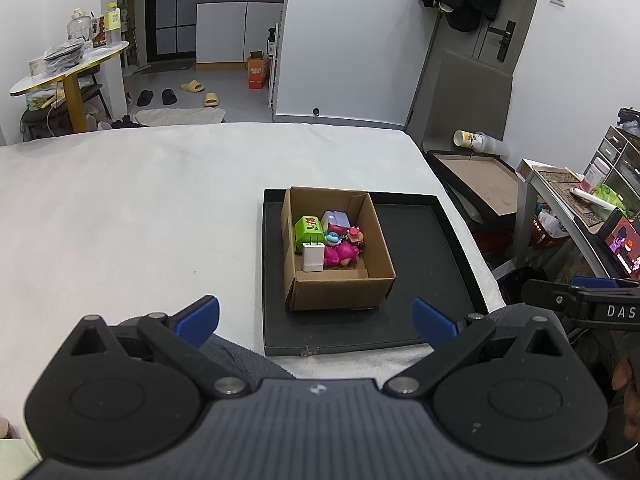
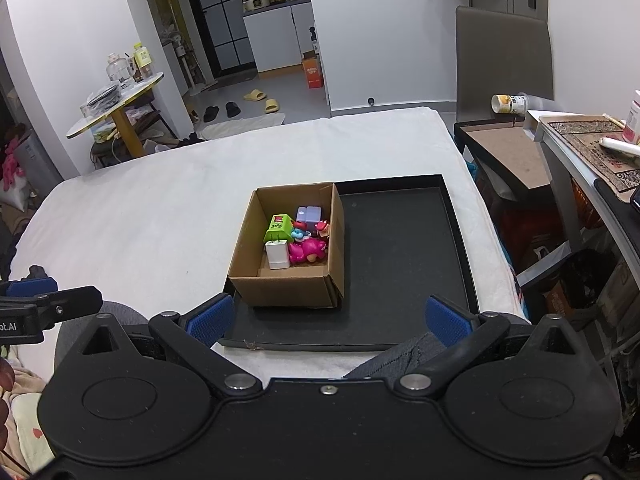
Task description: Organize rigid objects
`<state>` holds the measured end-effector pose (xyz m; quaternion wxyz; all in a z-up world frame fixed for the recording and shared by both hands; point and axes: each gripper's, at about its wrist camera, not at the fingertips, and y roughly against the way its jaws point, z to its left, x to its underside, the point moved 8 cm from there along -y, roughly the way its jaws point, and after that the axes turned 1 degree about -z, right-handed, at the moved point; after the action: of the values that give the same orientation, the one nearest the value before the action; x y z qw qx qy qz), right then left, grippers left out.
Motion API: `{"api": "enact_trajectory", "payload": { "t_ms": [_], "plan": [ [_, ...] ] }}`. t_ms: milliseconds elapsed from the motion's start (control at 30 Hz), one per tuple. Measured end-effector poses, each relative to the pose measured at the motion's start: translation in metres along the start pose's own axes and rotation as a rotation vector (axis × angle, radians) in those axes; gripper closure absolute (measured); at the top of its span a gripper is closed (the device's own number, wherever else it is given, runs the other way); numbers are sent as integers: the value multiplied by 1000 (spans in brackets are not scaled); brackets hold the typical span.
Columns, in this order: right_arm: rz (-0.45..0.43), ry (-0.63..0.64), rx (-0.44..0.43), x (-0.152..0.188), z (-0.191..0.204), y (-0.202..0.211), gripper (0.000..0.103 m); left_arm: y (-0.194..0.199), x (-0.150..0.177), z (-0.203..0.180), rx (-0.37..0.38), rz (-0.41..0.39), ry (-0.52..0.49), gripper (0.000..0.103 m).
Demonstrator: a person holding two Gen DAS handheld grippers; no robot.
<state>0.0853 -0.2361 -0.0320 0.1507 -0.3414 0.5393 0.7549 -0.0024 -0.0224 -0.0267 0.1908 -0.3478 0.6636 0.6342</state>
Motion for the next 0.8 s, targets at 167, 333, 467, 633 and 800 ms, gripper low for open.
{"api": "enact_trajectory", "payload": {
  "t_ms": [167, 333, 467, 633, 800],
  "plan": [
    [-1, 1, -1, 0, 0, 0, 0, 0, 0, 0, 0, -1, -3, 1],
    [-4, 3, 2, 0, 0, 1, 0, 3, -1, -1, -4, -12, -8, 1],
    [-5, -3, 1, -1, -2, 1, 0, 3, -1, -2, -2, -11, -10, 1],
    [-5, 3, -1, -2, -2, 2, 0, 2, 0, -2, -3, -6, -10, 1],
    [-3, 3, -2, -1, -2, 1, 0, 0, 0, -2, -6, -5, -7, 1]
  ]
}}
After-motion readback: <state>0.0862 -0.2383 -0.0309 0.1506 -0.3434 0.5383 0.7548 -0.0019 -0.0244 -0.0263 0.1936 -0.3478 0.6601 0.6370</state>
